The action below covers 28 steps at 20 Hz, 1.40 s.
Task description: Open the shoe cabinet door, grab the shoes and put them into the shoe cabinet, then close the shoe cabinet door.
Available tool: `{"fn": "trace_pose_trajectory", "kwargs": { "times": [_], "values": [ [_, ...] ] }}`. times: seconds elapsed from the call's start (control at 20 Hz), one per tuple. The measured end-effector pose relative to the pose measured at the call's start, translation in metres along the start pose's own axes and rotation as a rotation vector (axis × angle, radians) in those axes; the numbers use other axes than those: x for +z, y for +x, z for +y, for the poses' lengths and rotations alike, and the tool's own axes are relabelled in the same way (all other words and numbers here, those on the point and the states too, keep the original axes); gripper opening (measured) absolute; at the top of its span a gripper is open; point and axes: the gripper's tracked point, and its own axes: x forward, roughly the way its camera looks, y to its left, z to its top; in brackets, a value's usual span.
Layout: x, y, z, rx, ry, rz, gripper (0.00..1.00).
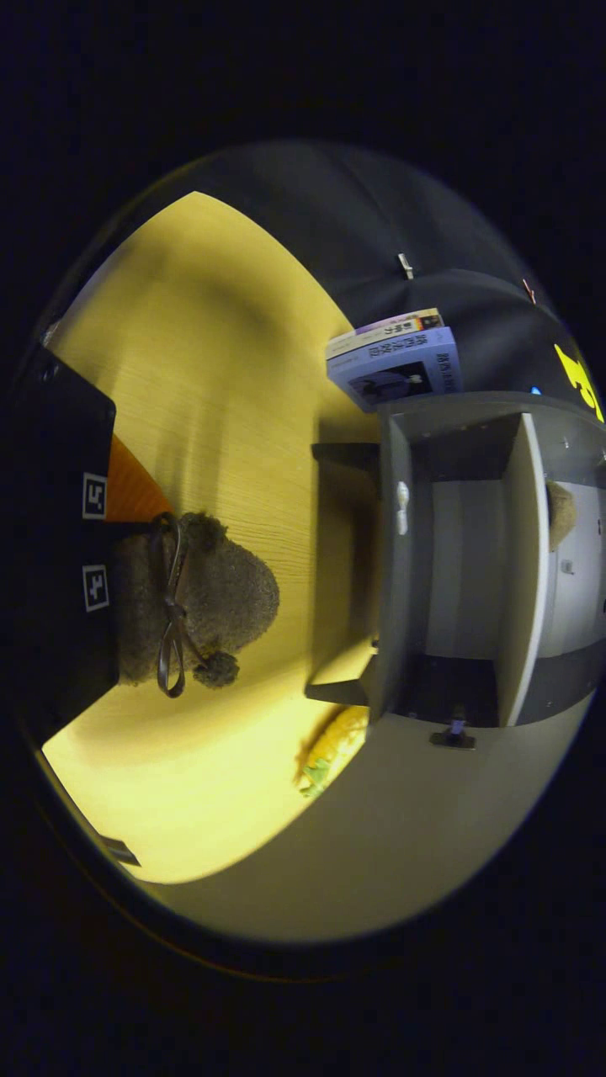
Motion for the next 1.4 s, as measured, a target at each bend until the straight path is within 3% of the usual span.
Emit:
{"fn": "trace_pose_trajectory", "kwargs": {
  "times": [0.4, 0.8, 1.15, 1.4],
  "values": [
    [0.155, -0.060, 0.017, -0.015, -0.001, -0.204, 0.05],
    [0.273, -0.103, 0.030, -0.003, 0.059, -0.327, 0.05],
    [0.349, -0.090, 0.012, -0.029, 0.090, -0.293, 0.05],
    [0.388, -0.043, -0.006, -0.012, 0.079, -0.205, 0.05]
  ]
}}
